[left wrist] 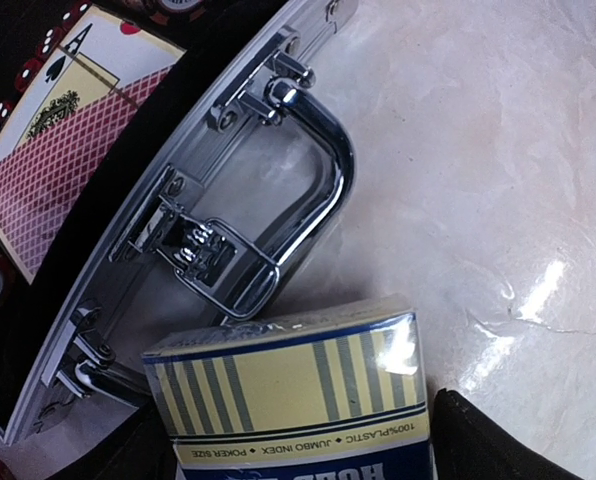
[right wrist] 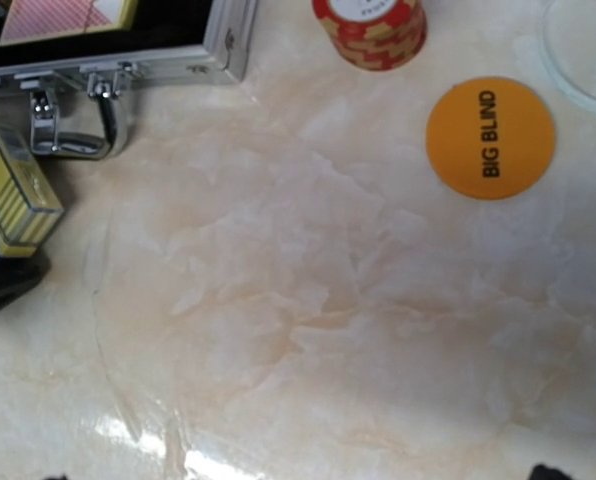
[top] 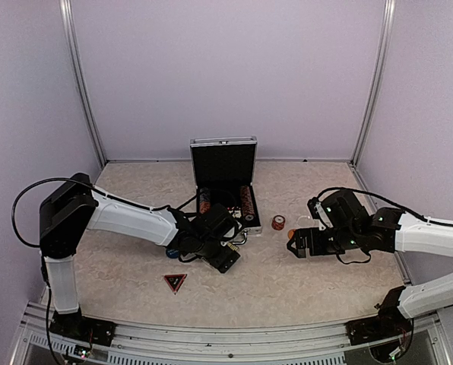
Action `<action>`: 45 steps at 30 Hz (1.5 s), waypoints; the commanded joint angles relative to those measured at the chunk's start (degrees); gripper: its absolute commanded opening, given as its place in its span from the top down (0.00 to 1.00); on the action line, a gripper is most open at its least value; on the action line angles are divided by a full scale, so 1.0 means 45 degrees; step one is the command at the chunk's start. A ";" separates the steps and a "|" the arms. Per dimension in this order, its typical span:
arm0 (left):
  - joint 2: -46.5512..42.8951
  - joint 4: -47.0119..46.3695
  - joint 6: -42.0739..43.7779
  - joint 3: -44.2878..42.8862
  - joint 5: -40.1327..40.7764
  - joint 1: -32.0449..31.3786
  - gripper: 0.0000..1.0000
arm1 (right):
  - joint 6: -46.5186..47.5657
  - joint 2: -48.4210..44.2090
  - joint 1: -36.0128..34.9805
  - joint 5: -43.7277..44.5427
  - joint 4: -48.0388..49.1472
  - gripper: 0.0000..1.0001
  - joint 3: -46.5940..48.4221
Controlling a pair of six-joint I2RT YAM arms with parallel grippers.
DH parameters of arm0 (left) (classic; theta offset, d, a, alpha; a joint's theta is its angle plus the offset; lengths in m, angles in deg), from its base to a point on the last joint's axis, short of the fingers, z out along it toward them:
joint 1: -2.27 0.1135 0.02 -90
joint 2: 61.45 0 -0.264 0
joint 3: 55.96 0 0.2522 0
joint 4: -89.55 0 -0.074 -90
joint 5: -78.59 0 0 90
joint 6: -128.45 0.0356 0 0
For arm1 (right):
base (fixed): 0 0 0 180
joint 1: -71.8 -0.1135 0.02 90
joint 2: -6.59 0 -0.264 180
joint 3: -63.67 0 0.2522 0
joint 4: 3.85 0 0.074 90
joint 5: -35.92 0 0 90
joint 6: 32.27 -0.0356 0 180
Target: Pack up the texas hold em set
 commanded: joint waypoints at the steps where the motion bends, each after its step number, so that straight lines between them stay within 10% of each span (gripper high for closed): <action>1: 0.0137 -0.0342 -0.0232 0.0378 -0.0731 0.0414 0.18 | 0.0011 -0.0110 0.0103 0.0000 0.0101 0.00 -0.0162; 16: -0.1346 -0.0991 -0.0448 0.0696 -0.1640 0.0525 0.29 | 0.0419 -0.0069 0.0098 -0.0313 0.0523 0.00 -0.0068; 33: -0.5552 -0.6412 -0.1246 0.2721 -0.5813 0.0020 0.28 | 0.2361 -0.2128 -0.0366 -0.5839 0.7896 0.00 -0.1720; 45: -0.6285 -0.9431 -0.2532 0.3375 -0.7525 -0.0523 0.28 | 0.3973 -0.1093 -0.2146 -0.5633 1.1170 0.00 -0.2023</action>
